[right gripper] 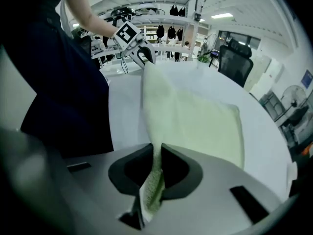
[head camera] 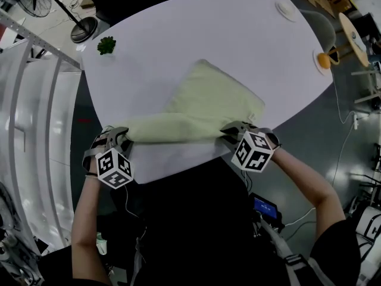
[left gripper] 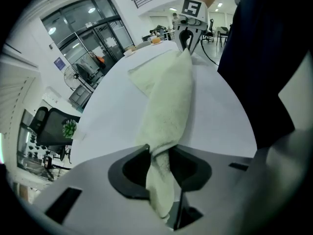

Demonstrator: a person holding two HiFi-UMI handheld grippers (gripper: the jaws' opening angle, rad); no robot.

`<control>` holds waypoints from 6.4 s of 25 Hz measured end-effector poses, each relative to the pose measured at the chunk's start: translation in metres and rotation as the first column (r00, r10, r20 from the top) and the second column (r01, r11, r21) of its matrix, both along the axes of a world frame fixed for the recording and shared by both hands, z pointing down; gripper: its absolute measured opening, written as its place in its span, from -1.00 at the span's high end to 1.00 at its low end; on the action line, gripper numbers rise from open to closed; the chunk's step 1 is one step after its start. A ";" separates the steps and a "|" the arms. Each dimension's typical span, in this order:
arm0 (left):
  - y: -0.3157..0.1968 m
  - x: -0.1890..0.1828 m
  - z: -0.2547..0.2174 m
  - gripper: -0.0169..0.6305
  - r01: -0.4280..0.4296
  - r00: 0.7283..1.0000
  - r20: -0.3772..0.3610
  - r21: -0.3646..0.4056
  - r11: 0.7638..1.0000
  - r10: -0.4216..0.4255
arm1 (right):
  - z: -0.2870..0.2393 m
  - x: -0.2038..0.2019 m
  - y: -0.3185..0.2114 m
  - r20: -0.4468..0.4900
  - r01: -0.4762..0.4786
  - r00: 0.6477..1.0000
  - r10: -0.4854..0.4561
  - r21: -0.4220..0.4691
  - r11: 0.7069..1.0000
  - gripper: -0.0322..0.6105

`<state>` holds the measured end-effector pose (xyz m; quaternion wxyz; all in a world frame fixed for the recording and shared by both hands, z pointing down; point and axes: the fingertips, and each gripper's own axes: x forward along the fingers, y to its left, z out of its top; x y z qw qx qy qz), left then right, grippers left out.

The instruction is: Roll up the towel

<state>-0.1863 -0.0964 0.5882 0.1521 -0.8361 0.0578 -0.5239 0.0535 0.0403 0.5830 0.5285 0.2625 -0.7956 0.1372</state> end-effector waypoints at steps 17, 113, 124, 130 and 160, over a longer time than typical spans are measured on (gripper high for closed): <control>-0.050 0.025 -0.034 0.58 -0.056 0.995 0.061 -0.262 0.963 0.075 | -0.030 0.030 -0.060 0.093 -0.013 0.995 0.032 -0.196 0.981 0.77; -0.077 0.056 -0.010 0.80 -0.065 0.990 0.104 -0.295 0.953 0.099 | -0.017 0.115 -0.104 -0.075 -0.096 0.993 0.091 -0.063 0.993 0.74; -0.115 0.071 0.005 0.82 0.094 0.988 0.140 -0.223 0.970 -0.064 | 0.018 0.135 -0.136 -0.127 -0.181 0.977 0.171 -0.070 0.981 0.74; -0.129 0.075 0.019 0.82 0.103 0.975 0.205 -0.084 0.991 -0.084 | 0.026 0.133 -0.142 -0.182 -0.221 0.961 0.207 -0.064 0.973 0.67; -0.021 0.117 -0.130 0.03 0.177 0.555 -0.527 -0.681 0.710 -0.644 | -0.111 0.050 -0.062 0.688 -0.761 0.423 0.590 -0.085 0.644 -0.47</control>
